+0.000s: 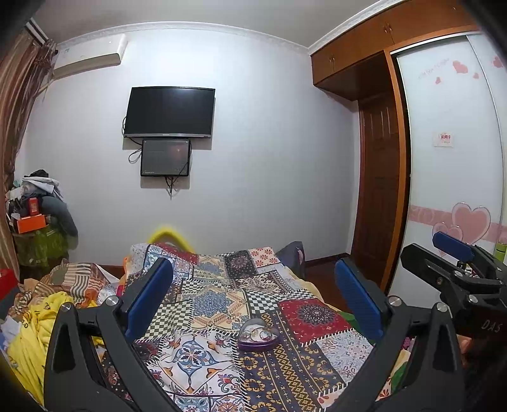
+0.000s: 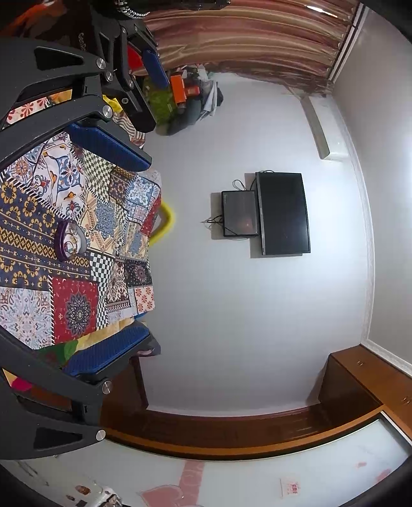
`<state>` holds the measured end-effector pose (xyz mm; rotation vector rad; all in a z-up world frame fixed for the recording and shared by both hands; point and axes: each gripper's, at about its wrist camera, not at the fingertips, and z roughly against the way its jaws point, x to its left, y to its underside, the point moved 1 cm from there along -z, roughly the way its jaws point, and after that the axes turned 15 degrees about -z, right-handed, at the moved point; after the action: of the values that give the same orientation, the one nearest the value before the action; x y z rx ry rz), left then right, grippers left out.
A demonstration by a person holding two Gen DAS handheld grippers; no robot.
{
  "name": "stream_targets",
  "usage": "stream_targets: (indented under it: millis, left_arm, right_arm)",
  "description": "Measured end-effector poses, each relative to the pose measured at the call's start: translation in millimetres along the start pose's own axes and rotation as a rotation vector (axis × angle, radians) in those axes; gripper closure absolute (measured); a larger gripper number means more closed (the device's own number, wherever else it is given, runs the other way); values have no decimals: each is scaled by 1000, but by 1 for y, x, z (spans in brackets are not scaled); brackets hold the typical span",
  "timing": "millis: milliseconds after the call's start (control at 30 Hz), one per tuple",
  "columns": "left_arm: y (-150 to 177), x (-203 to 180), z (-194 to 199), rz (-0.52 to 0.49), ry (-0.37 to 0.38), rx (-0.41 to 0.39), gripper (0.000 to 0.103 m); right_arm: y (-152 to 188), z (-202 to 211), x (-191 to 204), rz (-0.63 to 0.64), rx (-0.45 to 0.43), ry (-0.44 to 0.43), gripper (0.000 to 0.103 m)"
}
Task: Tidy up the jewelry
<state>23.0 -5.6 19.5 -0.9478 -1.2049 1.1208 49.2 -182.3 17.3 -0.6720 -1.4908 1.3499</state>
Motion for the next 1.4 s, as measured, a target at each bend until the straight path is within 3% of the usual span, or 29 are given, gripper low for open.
stream_targets:
  millis: [1400]
  left_arm:
    - [4,1,-4,15,26,8,0]
  right_arm:
    - [-3,-6,-8,-28,22,3,5]
